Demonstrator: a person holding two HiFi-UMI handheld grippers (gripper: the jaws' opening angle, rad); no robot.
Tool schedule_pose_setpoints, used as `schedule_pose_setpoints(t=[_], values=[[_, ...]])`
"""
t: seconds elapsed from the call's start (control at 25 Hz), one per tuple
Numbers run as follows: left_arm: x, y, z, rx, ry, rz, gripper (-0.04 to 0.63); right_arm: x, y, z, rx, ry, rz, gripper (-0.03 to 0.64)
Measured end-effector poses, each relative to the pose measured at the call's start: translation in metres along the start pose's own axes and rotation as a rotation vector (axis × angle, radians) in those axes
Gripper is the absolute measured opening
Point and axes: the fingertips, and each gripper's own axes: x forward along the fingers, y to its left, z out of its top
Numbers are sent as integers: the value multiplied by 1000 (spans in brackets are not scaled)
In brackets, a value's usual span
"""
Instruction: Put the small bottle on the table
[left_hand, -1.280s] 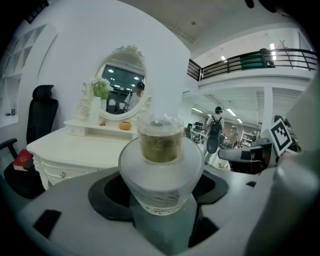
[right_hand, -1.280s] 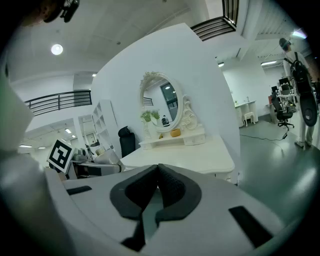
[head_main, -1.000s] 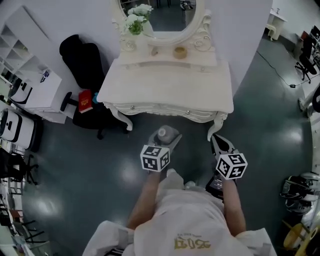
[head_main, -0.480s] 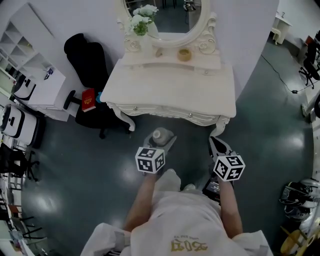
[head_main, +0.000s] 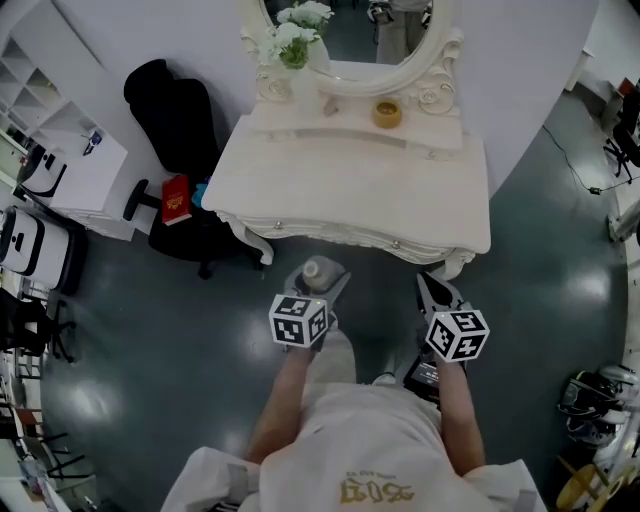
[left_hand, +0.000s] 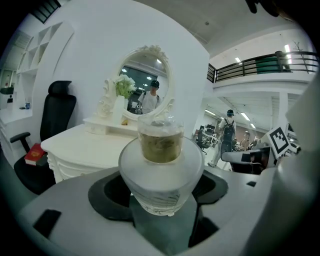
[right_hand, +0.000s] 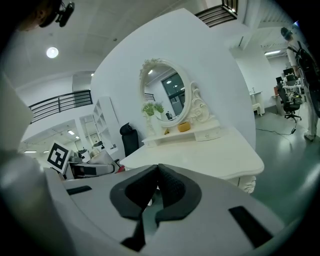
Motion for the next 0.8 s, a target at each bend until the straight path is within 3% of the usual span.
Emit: schedule_pose_setpoints(t=[0.52, 0.8], values=[[76, 162, 77, 25, 27, 2, 348, 183, 17, 49, -4, 28, -40, 12], [104, 217, 95, 26, 52, -17, 348, 244, 29, 60, -5, 48, -54, 12]])
